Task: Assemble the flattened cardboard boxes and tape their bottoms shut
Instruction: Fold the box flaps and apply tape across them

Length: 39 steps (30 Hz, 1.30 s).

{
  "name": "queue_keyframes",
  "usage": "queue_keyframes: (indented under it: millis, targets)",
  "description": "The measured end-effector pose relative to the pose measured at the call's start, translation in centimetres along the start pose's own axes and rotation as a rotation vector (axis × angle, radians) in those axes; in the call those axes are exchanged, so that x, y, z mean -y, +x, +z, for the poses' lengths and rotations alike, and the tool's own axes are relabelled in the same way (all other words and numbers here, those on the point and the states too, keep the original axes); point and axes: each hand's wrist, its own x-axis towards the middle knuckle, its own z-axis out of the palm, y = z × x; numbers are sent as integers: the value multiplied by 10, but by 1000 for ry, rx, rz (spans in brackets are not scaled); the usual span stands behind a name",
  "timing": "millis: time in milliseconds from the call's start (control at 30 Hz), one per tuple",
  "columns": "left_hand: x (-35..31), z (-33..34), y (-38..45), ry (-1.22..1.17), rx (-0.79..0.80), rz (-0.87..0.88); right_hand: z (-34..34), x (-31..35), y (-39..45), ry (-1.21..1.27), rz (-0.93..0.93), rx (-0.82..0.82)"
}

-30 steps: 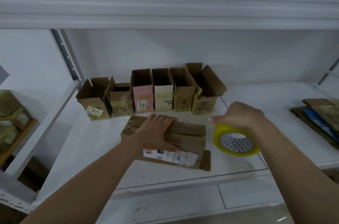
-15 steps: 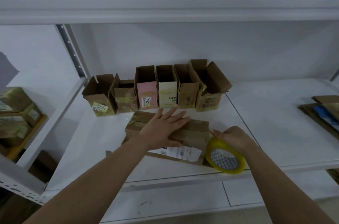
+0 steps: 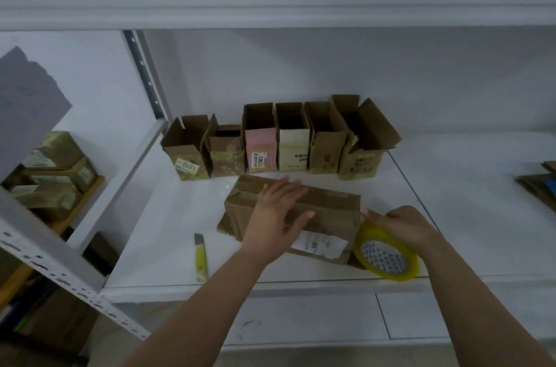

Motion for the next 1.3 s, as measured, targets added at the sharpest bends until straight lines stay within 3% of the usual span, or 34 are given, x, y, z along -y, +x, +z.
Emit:
queue_keyframes:
  millis: [67,167,200,267,333,400,700,800,900,967,1033,1167,1300]
  targets:
    - [17,-14,-17,-38,-336,-213,4,1,0,-13,-15,-13]
    - [51,-32,-49,19,-482,-677,13,5,-1,-20,-27,-18]
    - [63,-35,-59,45,-443,-837,15,7,-1,-22,-29,-17]
    - [77,-39,-79,202,-220,-1055,19,10,1,-23,-23,-14]
    - [79,-38,-93,396,35,-1118,21,13,1,-28,-9,-9]
    - [77,-37,-99,477,129,-1144,23,15,2,-24,0,3]
    - [96,-44,-91,368,185,-1052,31,21,0,0,12,12]
    - [91,-51,-93,155,-22,-1031,29,20,-3,7,15,14]
    - [58,-64,-71,-43,-288,-811,29,22,-5,16,10,19]
    - [29,-71,-41,-136,-357,-657,30,24,-5,27,8,25]
    - [3,-70,-8,-240,-296,-532,30,26,-6,42,3,46]
    - [-40,-46,45,-397,74,-246,27,27,-10,50,5,83]
    - [-59,-10,80,-605,426,-328,17,23,-14,146,9,180]
